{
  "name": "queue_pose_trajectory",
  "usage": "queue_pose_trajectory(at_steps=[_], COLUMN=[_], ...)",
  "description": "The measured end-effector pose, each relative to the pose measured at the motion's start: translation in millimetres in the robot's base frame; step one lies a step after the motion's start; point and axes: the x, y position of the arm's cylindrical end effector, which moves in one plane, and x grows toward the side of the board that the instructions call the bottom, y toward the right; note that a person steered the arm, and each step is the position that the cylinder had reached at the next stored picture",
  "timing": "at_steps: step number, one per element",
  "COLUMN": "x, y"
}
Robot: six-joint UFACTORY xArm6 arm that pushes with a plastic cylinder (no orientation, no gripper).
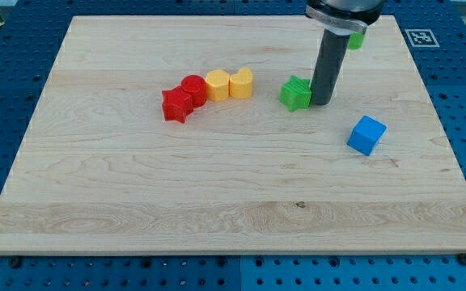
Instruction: Move green star towards yellow heart
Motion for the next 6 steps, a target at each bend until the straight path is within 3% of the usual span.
queue_pose_trajectory(at_steps=[6], x=[1.4], y=[-54.5])
